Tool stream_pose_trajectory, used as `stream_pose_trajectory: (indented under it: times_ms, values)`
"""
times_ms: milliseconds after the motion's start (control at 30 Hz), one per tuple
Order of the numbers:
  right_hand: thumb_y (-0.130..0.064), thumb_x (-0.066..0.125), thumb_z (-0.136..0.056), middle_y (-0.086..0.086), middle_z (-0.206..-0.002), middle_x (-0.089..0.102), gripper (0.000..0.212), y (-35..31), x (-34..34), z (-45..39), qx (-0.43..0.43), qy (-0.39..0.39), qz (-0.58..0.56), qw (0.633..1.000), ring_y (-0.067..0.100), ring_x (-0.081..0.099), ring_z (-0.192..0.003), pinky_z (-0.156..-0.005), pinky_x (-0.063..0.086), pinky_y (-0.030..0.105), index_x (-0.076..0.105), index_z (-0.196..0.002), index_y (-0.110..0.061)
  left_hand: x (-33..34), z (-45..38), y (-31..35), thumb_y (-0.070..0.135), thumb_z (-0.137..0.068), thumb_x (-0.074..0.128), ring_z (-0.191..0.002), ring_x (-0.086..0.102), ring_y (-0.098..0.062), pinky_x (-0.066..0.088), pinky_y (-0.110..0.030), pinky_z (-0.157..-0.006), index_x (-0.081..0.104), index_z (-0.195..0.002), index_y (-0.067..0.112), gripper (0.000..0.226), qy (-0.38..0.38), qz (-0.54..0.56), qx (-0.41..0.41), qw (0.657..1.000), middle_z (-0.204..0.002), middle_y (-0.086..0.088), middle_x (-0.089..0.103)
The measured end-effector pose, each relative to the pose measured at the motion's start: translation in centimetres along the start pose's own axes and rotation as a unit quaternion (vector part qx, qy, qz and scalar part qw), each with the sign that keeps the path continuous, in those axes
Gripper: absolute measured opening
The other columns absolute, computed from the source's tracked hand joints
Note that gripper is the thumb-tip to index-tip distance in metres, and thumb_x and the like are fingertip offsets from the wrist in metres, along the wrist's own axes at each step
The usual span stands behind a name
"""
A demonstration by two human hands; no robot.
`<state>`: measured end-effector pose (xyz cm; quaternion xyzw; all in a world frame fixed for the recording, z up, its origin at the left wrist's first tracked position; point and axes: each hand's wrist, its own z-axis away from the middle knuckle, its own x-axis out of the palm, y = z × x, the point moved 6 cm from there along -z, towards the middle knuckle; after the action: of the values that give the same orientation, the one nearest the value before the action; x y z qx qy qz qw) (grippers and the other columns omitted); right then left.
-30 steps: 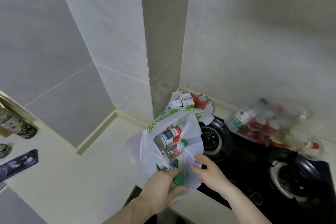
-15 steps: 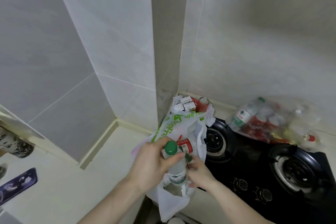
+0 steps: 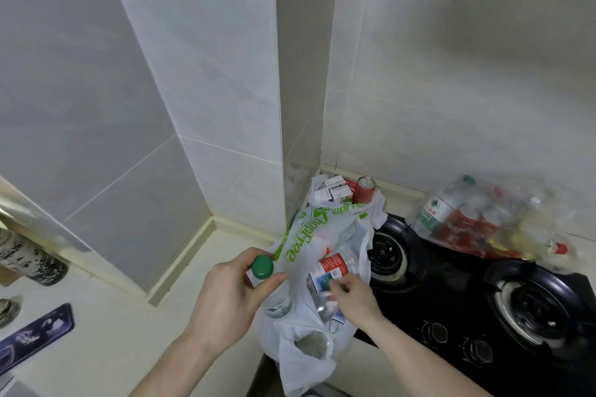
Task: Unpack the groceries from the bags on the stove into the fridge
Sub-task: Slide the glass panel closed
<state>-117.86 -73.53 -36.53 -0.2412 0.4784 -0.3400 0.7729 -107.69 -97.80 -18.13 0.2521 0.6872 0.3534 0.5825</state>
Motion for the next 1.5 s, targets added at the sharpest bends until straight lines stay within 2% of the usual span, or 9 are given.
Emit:
stream_pose_trajectory:
  times_ms: [167,300,367,500,667,867,1167,1300,1500]
  values:
    - [-0.026,0.062,-0.101,0.008,-0.088,0.069,0.017,-1.6,-1.9,1.9,-0.028,0.014,-0.099,0.995,0.019,0.070,-0.057,-0.049,0.058,0.032,0.064,-0.092,-0.012,-0.8,0.5,-1.1,0.052,-0.085,0.076,-0.051,0.059,-0.021,0.049,-0.031,-0.061,0.067,-0.098,0.038,0.021,0.013,0.004,-0.001,1.000,-0.056,-0.006,0.060]
    - [-0.048,0.060,-0.098,0.001,-0.106,0.067,0.025,1.0,0.8,4.2,0.023,-0.052,-0.059,0.997,0.022,0.070,-0.077,-0.053,0.058,0.027,0.061,-0.106,-0.024,0.5,0.5,-2.2,0.050,-0.086,0.076,-0.051,0.060,-0.019,0.047,-0.026,-0.056,0.066,-0.098,0.036,0.021,-0.013,0.005,-0.004,1.000,-0.056,-0.005,0.062]
    - [-0.046,0.067,-0.095,0.000,-0.111,0.068,0.027,2.3,1.5,5.0,0.040,-0.052,-0.104,0.992,0.020,0.071,-0.079,-0.062,0.063,0.031,0.062,-0.110,-0.024,1.0,0.6,-2.5,0.050,-0.087,0.077,-0.053,0.061,-0.017,0.045,-0.022,-0.053,0.066,-0.099,0.036,0.022,-0.022,0.002,-0.003,1.000,-0.056,0.000,0.063]
    - [-0.039,0.077,-0.089,0.001,-0.094,0.072,0.022,2.1,0.2,5.3,0.039,0.012,-0.127,0.991,0.016,0.069,-0.075,-0.079,0.062,0.040,0.068,-0.096,-0.021,1.2,0.3,-2.7,0.050,-0.086,0.077,-0.054,0.062,-0.015,0.046,-0.021,-0.054,0.067,-0.101,0.035,0.023,-0.033,-0.002,0.005,0.999,-0.062,0.004,0.066]
    - [-0.034,0.085,-0.077,-0.011,-0.087,0.068,0.017,-3.5,-2.1,7.3,-0.107,0.039,-0.049,0.992,0.006,0.063,-0.076,-0.069,0.049,0.016,0.069,-0.082,-0.035,0.6,0.1,-2.0,0.046,-0.087,0.077,-0.053,0.058,-0.016,0.040,-0.018,-0.051,0.067,-0.099,0.033,0.021,-0.047,-0.011,0.017,0.999,-0.063,0.016,0.062]
    - [-0.013,0.086,-0.078,-0.023,-0.094,0.068,0.028,-6.9,-6.0,11.2,-0.154,0.094,-0.079,0.980,0.000,0.061,-0.073,-0.070,0.049,0.014,0.071,-0.082,-0.036,-0.1,0.1,-1.5,0.044,-0.087,0.078,-0.052,0.055,-0.013,0.039,-0.017,-0.051,0.068,-0.099,0.031,0.020,-0.050,-0.001,0.018,0.999,-0.063,0.025,0.060]
    - [-0.008,0.087,-0.077,-0.018,-0.098,0.066,0.037,-8.1,-9.5,15.1,-0.201,0.163,-0.048,0.965,0.008,0.064,-0.083,-0.072,0.048,0.016,0.070,-0.086,-0.039,0.6,-0.4,-0.4,0.040,-0.085,0.081,-0.055,0.058,-0.011,0.039,-0.014,-0.053,0.069,-0.100,0.033,0.021,-0.081,0.003,0.046,0.996,-0.068,0.033,0.060]
    - [-0.014,0.090,-0.077,-0.013,-0.094,0.067,0.035,-7.7,-11.8,16.9,-0.183,0.212,-0.061,0.958,0.016,0.063,-0.076,-0.068,0.053,0.027,0.070,-0.087,-0.041,1.4,-0.7,1.9,0.041,-0.083,0.083,-0.053,0.056,-0.012,0.037,-0.013,-0.052,0.071,-0.101,0.033,0.023,-0.098,0.011,0.077,0.992,-0.068,0.035,0.059]
    - [-0.017,0.089,-0.077,-0.012,-0.091,0.066,0.033,-5.3,-15.6,20.8,-0.165,0.254,-0.065,0.951,0.014,0.055,-0.065,-0.062,0.049,0.023,0.070,-0.086,-0.042,4.4,-0.4,7.2,0.053,-0.078,0.082,-0.054,0.056,-0.012,0.045,-0.022,-0.053,0.070,-0.095,0.042,0.023,-0.141,0.004,0.137,0.981,-0.063,0.018,0.061]
